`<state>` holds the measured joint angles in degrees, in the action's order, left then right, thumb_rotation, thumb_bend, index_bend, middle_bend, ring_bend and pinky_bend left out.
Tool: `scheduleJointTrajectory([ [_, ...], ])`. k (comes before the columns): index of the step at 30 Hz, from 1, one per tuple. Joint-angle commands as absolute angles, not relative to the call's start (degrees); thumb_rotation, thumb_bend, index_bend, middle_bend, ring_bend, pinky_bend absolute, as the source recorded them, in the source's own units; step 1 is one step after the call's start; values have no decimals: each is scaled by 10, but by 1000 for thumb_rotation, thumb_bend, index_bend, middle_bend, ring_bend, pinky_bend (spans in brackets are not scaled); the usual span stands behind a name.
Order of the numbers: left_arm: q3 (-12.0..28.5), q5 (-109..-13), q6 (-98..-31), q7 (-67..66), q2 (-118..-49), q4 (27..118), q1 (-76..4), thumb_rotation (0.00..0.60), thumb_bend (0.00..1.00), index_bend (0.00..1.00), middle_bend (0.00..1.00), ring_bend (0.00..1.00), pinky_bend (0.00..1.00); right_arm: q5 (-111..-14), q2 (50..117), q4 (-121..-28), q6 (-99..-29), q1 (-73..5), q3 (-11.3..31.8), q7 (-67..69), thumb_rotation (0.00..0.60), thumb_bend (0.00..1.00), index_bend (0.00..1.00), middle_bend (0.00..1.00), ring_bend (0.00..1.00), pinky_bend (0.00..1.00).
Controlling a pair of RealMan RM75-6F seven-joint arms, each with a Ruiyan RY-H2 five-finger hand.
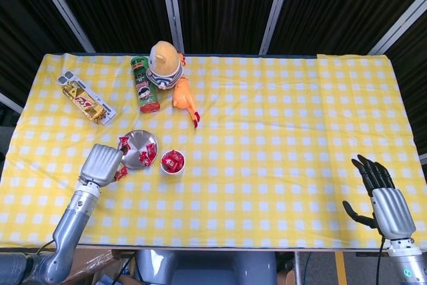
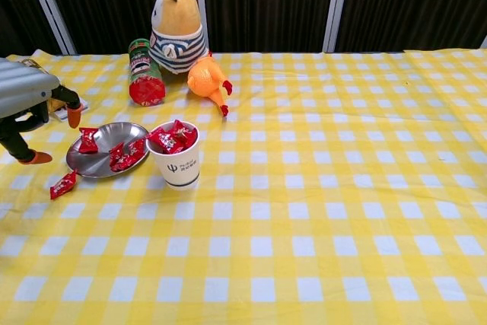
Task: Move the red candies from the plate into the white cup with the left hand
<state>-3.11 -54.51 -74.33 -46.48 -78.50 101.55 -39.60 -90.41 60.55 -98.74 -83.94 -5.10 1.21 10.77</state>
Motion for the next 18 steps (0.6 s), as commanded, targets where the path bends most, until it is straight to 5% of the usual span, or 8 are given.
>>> scheduleJointTrajectory([
  [1, -42, -562, -732, -449, -783, 994, -382, 600, 257, 391, 901, 934, 967, -904, 605, -987, -840, -51, 12, 108, 600, 386, 0, 0, 0, 0],
  [18, -31, -530, -681, -471, -832, 931, -371, 600, 274, 416, 900, 933, 967, -903, 605, -987, -839, -51, 12, 110, 600, 386, 0, 0, 0, 0],
])
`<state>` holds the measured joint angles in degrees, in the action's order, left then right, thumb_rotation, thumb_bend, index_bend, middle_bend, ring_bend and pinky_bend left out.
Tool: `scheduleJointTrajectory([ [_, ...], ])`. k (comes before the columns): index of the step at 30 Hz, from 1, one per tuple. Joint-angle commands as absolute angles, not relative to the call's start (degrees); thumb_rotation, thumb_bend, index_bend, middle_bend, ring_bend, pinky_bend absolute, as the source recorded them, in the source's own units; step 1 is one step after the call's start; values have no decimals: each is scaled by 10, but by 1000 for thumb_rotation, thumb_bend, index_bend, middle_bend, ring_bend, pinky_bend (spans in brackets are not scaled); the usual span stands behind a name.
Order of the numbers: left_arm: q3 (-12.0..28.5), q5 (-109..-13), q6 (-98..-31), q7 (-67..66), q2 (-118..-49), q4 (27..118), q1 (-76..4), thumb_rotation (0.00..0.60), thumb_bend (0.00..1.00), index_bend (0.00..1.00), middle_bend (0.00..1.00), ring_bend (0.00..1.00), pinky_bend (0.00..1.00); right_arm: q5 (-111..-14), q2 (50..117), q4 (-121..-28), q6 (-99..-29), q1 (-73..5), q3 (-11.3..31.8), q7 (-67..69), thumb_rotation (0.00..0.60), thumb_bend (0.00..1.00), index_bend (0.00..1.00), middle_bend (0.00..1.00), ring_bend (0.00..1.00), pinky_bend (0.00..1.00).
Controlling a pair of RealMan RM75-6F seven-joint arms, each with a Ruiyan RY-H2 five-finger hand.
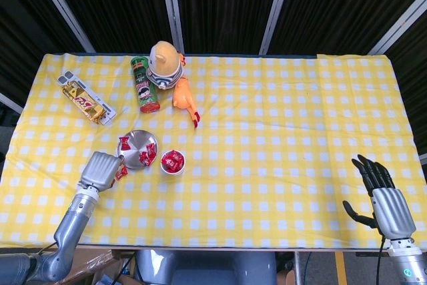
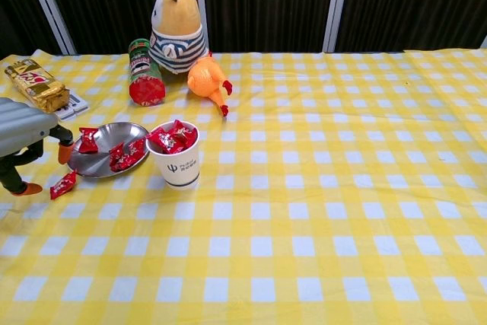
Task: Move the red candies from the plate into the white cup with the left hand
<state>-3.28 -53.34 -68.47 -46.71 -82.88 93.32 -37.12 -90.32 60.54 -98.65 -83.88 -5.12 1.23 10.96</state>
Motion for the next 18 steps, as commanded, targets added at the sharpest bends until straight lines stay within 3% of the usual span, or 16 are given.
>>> scheduleJointTrajectory([
  [1, -30, -529, -678, -472, -834, 929, -371, 600, 274, 414, 899, 932, 967, -903, 605, -987, -838, -51, 12, 110, 600, 386, 0, 0, 0, 0],
  [18, -16, -530, -669, -478, -863, 910, -366, 600, 294, 398, 900, 932, 967, -903, 605, -988, -838, -51, 12, 109, 600, 386, 0, 0, 0, 0],
])
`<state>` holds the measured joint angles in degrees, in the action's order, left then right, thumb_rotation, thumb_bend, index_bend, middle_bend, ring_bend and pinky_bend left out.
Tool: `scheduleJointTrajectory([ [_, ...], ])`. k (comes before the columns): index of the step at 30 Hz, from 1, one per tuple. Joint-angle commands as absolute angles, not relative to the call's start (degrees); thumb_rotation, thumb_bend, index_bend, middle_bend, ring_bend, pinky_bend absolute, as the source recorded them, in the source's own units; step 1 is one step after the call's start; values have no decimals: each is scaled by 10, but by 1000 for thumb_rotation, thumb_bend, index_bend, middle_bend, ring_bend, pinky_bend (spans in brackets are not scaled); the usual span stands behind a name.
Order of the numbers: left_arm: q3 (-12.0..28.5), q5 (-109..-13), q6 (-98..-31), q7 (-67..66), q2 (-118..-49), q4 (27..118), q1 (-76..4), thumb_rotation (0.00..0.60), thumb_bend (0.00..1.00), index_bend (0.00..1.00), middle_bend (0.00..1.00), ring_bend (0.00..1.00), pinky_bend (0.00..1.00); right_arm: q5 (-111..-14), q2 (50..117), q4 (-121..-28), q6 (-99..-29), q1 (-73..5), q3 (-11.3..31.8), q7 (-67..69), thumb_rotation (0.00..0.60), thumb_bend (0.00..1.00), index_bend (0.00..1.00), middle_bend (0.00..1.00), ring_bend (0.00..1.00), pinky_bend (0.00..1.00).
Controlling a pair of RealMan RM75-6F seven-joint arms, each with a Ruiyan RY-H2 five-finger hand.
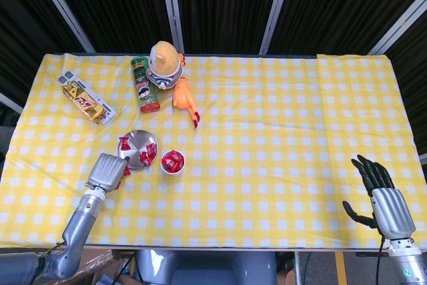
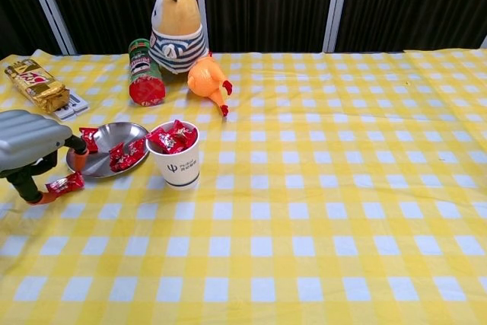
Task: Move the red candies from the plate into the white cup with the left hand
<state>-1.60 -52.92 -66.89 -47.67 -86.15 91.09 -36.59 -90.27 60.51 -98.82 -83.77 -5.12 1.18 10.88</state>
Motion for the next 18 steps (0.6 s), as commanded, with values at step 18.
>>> scheduleJointTrajectory([
  [18, -13, -541, -667, -476, -851, 922, -357, 600, 347, 441, 901, 932, 967, -904, 606, -988, -840, -51, 12, 107, 600, 386, 0, 0, 0, 0],
])
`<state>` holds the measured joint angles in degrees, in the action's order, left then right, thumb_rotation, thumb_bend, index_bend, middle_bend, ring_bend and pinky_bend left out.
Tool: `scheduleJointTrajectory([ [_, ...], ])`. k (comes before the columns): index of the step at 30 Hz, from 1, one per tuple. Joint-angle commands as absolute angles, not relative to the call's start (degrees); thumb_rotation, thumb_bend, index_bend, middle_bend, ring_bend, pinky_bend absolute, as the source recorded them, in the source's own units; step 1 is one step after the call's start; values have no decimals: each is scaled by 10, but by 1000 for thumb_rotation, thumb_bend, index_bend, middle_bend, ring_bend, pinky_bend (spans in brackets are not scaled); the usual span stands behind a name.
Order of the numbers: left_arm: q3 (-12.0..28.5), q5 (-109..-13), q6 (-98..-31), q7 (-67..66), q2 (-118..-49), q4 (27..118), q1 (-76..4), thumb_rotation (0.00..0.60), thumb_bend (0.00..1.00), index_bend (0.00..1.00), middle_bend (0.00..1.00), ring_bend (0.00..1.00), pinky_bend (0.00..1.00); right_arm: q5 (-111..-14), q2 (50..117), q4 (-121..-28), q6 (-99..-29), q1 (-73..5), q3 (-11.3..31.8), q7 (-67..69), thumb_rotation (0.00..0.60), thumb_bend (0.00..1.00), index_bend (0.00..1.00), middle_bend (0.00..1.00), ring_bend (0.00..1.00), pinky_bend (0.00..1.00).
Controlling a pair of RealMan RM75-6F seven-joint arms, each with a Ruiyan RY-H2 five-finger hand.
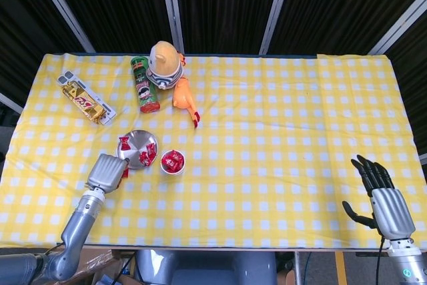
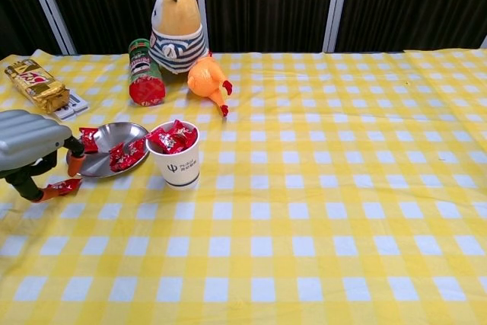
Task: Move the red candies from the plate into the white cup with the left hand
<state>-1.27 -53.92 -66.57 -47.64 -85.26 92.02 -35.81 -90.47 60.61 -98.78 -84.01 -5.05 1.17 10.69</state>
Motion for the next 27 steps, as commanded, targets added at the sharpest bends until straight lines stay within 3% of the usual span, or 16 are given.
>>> scheduleJointTrajectory([
  [1, -13, -543, -669, -476, -848, 923, -356, 600, 347, 441, 901, 932, 967, -905, 606, -988, -840, -50, 12, 107, 600, 385, 0, 0, 0, 0],
  [27, -13, -524, -652, -489, -862, 906, -351, 600, 348, 432, 904, 932, 967, -906, 606, -989, -840, -50, 11, 106, 600, 385, 0, 0, 0, 0],
])
